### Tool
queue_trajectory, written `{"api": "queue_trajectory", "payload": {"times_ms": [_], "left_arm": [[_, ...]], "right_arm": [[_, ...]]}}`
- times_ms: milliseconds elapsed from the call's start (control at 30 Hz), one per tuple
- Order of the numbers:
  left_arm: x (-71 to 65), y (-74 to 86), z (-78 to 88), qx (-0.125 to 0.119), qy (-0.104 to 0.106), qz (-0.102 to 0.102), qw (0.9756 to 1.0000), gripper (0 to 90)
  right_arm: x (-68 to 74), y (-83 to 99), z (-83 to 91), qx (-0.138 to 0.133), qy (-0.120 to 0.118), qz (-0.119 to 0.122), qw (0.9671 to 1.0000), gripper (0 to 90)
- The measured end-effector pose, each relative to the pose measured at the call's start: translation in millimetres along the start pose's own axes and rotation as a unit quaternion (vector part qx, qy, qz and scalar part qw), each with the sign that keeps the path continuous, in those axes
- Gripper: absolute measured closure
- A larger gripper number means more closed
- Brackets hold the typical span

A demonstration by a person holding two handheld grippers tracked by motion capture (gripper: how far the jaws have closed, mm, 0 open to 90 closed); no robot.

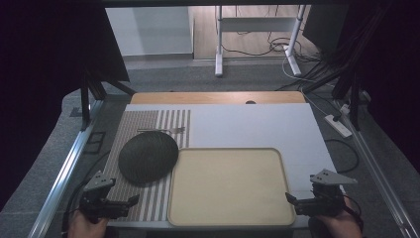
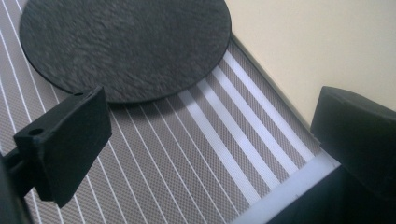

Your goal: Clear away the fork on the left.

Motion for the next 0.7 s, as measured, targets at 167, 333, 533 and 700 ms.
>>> {"api": "queue_trajectory", "payload": {"times_ms": [167,333,533,700], "left_arm": [[1.8,-6.3,-4.2,-0.009,0.009,-0.006,0.9999,0.0],[4.6,-10.5,-13.7,0.000,0.016,-0.013,0.9998,0.0],[6.2,-20.4,-29.0,0.004,0.040,-0.016,0.9991,0.0],[8.9,-27.4,-41.3,0.015,0.045,-0.031,0.9984,0.1]], "right_arm": [[0.0,0.6,1.0,0.000,0.001,0.000,1.0000,0.0],[-0.2,1.1,1.3,0.000,0.002,0.000,1.0000,0.0],[0.1,1.2,1.0,0.001,0.002,0.001,1.0000,0.0],[-0.2,1.2,1.1,0.001,0.002,0.000,1.0000,0.0]]}}
Point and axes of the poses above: each handheld gripper's, and its own axes: z roughly backward along the jaws, y roughly out of its underside, x roughly to its left, the point moved 10 cm from there along -z, roughly forward along the jaws, and after that the axes turned 7 degrees about y, right-handed, at the moved point
